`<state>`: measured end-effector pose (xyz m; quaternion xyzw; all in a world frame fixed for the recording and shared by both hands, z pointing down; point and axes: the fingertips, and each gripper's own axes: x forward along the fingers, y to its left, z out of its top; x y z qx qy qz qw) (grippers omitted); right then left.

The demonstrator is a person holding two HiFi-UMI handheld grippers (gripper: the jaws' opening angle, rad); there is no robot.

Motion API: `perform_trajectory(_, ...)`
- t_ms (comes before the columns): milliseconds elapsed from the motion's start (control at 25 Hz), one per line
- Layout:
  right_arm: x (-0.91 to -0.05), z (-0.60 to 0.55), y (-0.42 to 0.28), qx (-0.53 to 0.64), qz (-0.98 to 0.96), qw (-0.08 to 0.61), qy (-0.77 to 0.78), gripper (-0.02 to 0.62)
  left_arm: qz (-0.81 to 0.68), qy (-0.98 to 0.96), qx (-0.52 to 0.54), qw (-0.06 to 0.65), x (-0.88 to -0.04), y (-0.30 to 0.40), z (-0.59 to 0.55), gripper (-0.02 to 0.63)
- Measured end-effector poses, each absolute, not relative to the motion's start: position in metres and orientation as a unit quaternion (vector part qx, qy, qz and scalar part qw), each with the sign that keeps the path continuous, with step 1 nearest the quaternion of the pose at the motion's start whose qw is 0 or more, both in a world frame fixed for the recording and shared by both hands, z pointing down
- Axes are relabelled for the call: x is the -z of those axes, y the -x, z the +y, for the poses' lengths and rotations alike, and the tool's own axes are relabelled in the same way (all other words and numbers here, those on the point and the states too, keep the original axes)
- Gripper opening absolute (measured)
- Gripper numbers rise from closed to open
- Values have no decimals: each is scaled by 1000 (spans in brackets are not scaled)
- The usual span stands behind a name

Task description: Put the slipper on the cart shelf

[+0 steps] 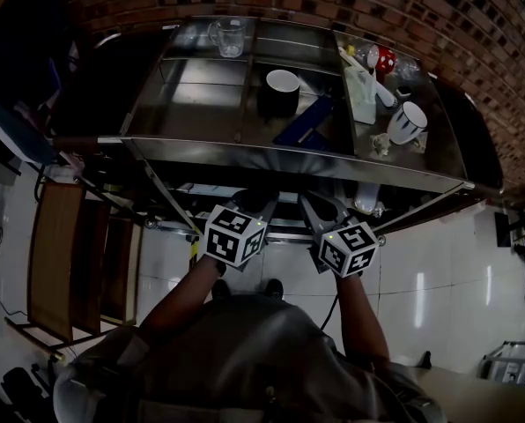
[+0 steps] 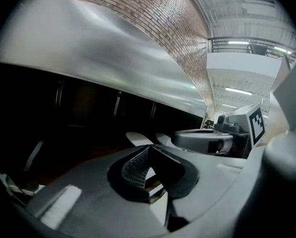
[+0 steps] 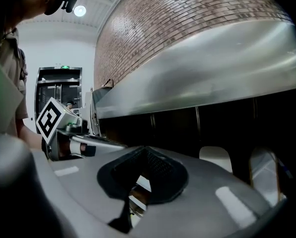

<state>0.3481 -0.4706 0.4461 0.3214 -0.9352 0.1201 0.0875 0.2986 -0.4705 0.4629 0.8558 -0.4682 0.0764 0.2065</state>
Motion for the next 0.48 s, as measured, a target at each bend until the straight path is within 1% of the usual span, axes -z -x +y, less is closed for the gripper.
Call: perform_trajectory(480,-445,-471,-350,-125,-935,85,-322,0,-463,-859,-79,206,-462,-302,-471,8)
